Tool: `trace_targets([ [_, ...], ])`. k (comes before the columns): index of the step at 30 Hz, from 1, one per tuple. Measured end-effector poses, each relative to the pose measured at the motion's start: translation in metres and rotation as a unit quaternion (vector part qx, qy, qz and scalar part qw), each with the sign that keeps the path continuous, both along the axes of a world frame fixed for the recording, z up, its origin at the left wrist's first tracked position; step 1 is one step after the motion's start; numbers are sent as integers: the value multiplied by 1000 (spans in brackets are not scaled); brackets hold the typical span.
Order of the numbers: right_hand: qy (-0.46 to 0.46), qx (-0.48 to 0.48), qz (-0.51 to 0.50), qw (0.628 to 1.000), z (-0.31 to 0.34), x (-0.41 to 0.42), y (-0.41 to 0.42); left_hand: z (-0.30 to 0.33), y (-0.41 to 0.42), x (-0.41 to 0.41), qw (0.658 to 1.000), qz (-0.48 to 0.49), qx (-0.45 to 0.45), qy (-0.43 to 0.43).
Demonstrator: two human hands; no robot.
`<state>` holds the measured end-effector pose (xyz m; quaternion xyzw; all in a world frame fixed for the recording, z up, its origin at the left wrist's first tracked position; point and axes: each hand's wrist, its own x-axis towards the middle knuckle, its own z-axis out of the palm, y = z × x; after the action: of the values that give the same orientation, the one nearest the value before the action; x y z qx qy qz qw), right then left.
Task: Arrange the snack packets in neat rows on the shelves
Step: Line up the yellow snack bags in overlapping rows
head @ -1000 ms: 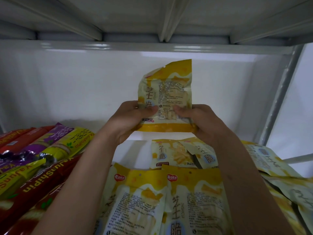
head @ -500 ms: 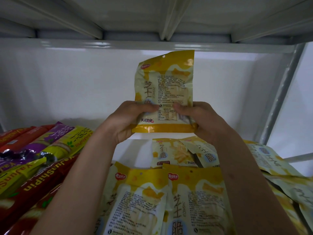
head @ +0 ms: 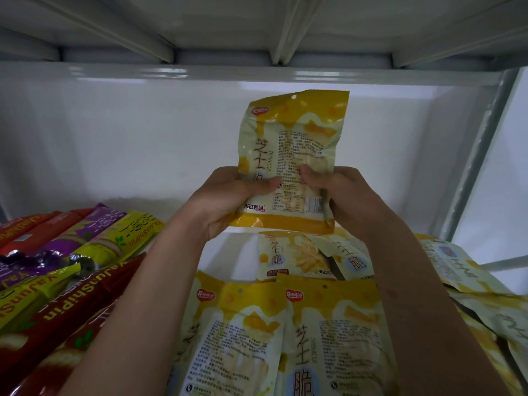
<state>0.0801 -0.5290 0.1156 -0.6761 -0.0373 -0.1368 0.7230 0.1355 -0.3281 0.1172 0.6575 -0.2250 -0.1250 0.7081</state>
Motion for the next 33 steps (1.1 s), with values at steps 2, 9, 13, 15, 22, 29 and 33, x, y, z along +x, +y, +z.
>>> trace_targets([
  [2,3,-3,4,1000,2,1,-3,-1,-1,0,1000,1,6,-5],
  [9,13,24,42,999,1,3,-4,-1,-6,0,1000,11,-4,12],
  [13,6,15,16,1000,2,-3,-2,1,-3,-2,1000,-26,-4,17],
  [15,11,21,17,1000,2,-4,-2,2,-2,-4,998,-49,-20,28],
  [22,12,39,52,998,5,-5,-2,1,-6,-4,998,-30,-48,31],
  [29,-10,52,-10,999,5,-2,-2,3,-7,-7,999,-19,15,43],
  [33,-6,47,-16,999,2,-3,-5,3,-3,-7,999,-31,37,22],
])
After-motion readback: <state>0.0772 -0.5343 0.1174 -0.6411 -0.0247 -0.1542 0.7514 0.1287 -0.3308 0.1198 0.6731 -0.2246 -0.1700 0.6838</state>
